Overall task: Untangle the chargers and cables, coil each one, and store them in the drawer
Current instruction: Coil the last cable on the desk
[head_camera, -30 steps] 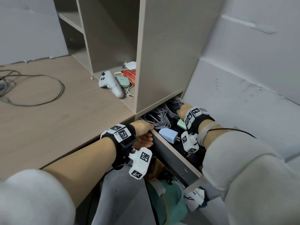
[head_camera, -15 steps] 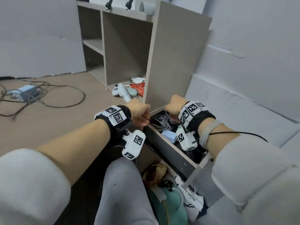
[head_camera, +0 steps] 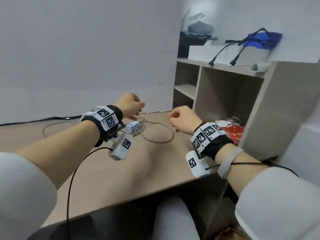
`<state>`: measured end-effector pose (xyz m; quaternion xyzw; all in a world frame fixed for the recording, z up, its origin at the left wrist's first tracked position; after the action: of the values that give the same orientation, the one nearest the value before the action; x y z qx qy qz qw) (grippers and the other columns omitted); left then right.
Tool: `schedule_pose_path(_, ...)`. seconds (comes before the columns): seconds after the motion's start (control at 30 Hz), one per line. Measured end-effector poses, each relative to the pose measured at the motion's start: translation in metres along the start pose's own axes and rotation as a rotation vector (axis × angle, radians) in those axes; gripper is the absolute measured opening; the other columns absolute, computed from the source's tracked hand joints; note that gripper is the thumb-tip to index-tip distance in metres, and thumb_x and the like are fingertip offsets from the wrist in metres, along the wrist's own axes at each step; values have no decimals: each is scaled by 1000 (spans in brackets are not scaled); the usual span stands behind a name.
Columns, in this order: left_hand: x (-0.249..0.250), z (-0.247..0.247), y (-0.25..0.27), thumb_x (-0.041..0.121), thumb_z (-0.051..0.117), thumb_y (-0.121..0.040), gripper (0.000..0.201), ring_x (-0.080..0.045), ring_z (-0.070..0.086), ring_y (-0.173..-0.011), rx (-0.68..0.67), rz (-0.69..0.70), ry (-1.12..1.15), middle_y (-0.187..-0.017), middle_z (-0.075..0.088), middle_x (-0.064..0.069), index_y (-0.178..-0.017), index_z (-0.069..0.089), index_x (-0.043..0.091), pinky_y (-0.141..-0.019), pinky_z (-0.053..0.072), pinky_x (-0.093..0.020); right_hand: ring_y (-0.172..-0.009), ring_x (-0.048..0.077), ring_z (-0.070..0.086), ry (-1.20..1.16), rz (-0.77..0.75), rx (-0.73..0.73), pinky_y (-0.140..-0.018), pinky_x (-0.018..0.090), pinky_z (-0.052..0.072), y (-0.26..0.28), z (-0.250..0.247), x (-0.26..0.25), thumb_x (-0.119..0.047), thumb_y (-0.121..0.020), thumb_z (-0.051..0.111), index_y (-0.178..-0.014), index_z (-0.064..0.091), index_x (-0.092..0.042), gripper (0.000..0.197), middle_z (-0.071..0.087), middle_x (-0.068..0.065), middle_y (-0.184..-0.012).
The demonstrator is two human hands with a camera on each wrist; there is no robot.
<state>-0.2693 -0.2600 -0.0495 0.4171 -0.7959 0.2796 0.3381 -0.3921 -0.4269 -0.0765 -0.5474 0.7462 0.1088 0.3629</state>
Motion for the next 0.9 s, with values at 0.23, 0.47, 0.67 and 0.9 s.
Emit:
schedule_pose_path(0.23, -103, -43, -52, 28, 72, -90, 36, -24, 59, -110, -72, -82, -358, -121, 62, -4, -123, 62, 15, -96, 49, -36, -120, 24, 57, 105, 24, -120, -106, 37, 45, -88, 100, -3, -25, -84, 72, -121, 65, -19, 39, 58, 8, -131)
schedule_pose_path(0.47, -144, 0, -90, 35, 74, -87, 58, -15, 59, -110, -458, -47, -492, -133, 60, 3, -140, 52, 25, -92, 47, -26, -130, 37, 48, 347, -29, -502, -100, 48, 52, -153, 186, -6, -15, -82, 73, -157, 19, -42, 96, 21, 10, -153)
schedule_pose_path(0.67, -148, 1, -96, 29, 72, -89, 34, -11, 65, -85, -623, 51, -443, -100, 70, 15, -122, 65, 32, -73, 48, -18, -88, 22, 59, 538, -81, -565, -67, 27, 51, -186, 199, -8, -7, -86, 67, -138, 54, -14, 55, 60, 11, -125)
schedule_pose_path(0.9, -169, -20, -89, 31, 70, -87, 9, -7, 57, -74, -729, 46, -637, -77, 68, 12, -90, 78, 27, -73, 48, -23, -67, 25, 67, 365, 105, -824, -62, 37, 57, -209, 187, 8, -35, -56, 93, -107, 70, -17, 58, 75, 13, -98)
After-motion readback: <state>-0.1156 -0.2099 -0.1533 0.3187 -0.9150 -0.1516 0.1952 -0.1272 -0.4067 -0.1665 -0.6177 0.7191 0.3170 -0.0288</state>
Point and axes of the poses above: each hand's wrist, its own y-axis away from the middle knuckle, its own z-axis out of the palm, x = y × z, the point moved 5 cm from there along -y, towards the middle knuckle
